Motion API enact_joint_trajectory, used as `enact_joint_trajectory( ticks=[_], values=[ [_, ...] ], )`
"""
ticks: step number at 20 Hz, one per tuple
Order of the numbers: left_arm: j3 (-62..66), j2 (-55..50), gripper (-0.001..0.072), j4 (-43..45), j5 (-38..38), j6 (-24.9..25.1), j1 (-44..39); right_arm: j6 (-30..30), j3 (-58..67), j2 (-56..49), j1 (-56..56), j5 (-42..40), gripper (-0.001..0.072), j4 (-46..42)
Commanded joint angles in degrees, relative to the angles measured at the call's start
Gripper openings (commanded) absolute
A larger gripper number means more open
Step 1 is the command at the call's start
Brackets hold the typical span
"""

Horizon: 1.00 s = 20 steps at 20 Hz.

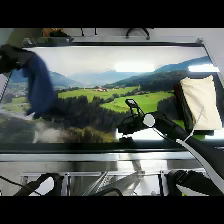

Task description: Fold the shirts.

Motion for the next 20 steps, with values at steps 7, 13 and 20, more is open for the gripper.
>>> enact_joint_trajectory(
  ticks=[7, 13, 20],
  values=[
    [-4.9, -8.8, 0.0013, 16.9, 0.8, -8.6, -27.1, 0.0, 0.5, 5.0, -7.0, 2.3, 0.0019, -0.2],
    [-16.7, -14.4, 0.0014, 17.1, 0.6, -7.1, -23.5, -0.2, 0.5, 13.0, -27.8, 7.2, 0.0027, 0.0],
    [-20.3, -14.0, 0.0692, 17.1, -7.7, -5.2, -12.8, -15.9, 1.8, 4.8, -40.6, 7.5, 0.0381, 8.4]
  ],
)
